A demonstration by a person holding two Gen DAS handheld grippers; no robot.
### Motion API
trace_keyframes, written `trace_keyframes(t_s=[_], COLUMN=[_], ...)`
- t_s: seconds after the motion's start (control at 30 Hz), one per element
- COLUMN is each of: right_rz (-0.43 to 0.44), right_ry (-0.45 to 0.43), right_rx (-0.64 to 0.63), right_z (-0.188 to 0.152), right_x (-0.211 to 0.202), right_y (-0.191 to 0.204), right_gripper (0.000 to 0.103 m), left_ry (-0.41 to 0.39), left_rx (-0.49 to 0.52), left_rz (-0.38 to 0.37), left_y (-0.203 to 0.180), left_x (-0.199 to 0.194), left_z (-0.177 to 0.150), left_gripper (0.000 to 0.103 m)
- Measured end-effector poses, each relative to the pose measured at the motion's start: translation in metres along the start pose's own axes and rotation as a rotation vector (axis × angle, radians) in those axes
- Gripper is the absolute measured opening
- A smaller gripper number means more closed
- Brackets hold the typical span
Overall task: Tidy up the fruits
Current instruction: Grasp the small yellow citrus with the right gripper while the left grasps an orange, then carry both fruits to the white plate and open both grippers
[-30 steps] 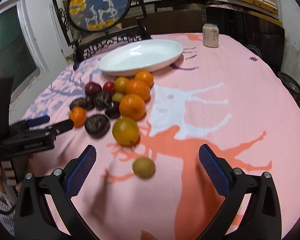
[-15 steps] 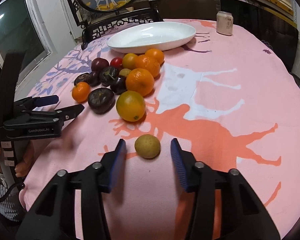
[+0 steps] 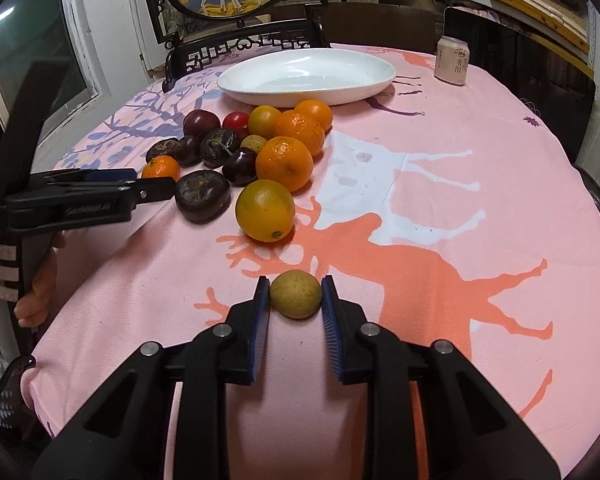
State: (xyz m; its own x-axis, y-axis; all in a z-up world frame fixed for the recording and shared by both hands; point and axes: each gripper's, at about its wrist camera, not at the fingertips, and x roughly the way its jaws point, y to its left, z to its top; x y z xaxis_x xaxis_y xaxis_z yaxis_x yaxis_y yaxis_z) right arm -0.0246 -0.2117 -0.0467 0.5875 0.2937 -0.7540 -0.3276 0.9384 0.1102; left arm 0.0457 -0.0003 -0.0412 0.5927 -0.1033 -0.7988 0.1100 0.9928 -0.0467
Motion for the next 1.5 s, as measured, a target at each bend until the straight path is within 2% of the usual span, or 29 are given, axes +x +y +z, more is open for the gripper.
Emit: trace_keyframes(t_s=[0.03, 0.1, 0.2, 0.33, 0.47, 0.57, 0.73, 0.83, 0.93, 1.03, 1.17, 1.23, 1.27, 1.33, 1.43, 1.5], right_rz=[0.001, 0.001, 0.002, 0.008, 0.076, 0.086, 0.08, 0.092, 0.087, 0.069, 0.107, 0.115, 0.112, 0.106, 0.13, 0.112], right_ry=[0.0, -0.001, 0.0, 0.002, 0.024, -0.013, -0.139, -0.149, -0.1, -0.039, -0.01, -0.017, -0.024, -0.038, -0.072, -0.105], right_rx=[0.001, 0.002, 0.002, 0.007, 0.056, 0.091, 0.122, 0.157, 0.198, 0.23, 0.257, 0.258, 0.253, 0.247, 0.247, 0.212], right_z=[0.0, 0.0, 0.0, 0.0, 0.007, 0.035, 0.116, 0.159, 0.182, 0.191, 0.192, 0.191, 0.19, 0.19, 0.187, 0.18], right_x=[0.0, 0.0, 0.0, 0.0, 0.001, -0.009, -0.02, 0.008, 0.053, 0.094, 0.115, 0.115, 0.114, 0.111, 0.095, 0.078], right_y=[0.0, 0.0, 0.0, -0.001, -0.012, -0.024, -0.031, -0.032, -0.037, -0.049, -0.062, -0.063, -0.062, -0.06, -0.06, -0.056], right_gripper=[0.027, 0.027, 0.027, 0.027, 0.027, 0.027, 0.027, 0.027, 0.027, 0.027, 0.028, 0.033, 0.036, 0.036, 0.036, 0.036], left_ry=[0.001, -0.007, -0.015, -0.022, -0.048, -0.094, -0.13, -0.113, -0.078, -0.041, -0.013, -0.025, -0.03, -0.051, -0.086, -0.105], left_rx=[0.006, 0.026, 0.058, 0.049, 0.056, 0.054, -0.014, -0.045, -0.059, -0.039, -0.029, -0.023, -0.021, -0.024, -0.023, -0.018], left_rz=[-0.003, -0.023, -0.012, -0.056, -0.044, 0.011, 0.0, -0.019, -0.037, -0.03, -0.046, -0.047, -0.044, -0.042, -0.035, -0.019], left_y=[0.0, -0.005, -0.012, -0.01, -0.007, 0.002, 0.017, 0.016, 0.013, 0.009, 0.008, 0.008, 0.008, 0.007, 0.01, 0.015], left_x=[0.001, 0.001, 0.001, -0.003, -0.017, -0.032, -0.031, -0.005, 0.028, 0.053, 0.074, 0.074, 0.073, 0.065, 0.05, 0.039], left_z=[0.001, 0.001, 0.001, 0.0, 0.007, 0.037, 0.098, 0.128, 0.145, 0.152, 0.154, 0.154, 0.153, 0.152, 0.148, 0.141], left_gripper=[0.057, 0.038, 0.038, 0.037, 0.037, 0.037, 0.037, 0.037, 0.037, 0.038, 0.039, 0.04, 0.045, 0.051, 0.052, 0.055])
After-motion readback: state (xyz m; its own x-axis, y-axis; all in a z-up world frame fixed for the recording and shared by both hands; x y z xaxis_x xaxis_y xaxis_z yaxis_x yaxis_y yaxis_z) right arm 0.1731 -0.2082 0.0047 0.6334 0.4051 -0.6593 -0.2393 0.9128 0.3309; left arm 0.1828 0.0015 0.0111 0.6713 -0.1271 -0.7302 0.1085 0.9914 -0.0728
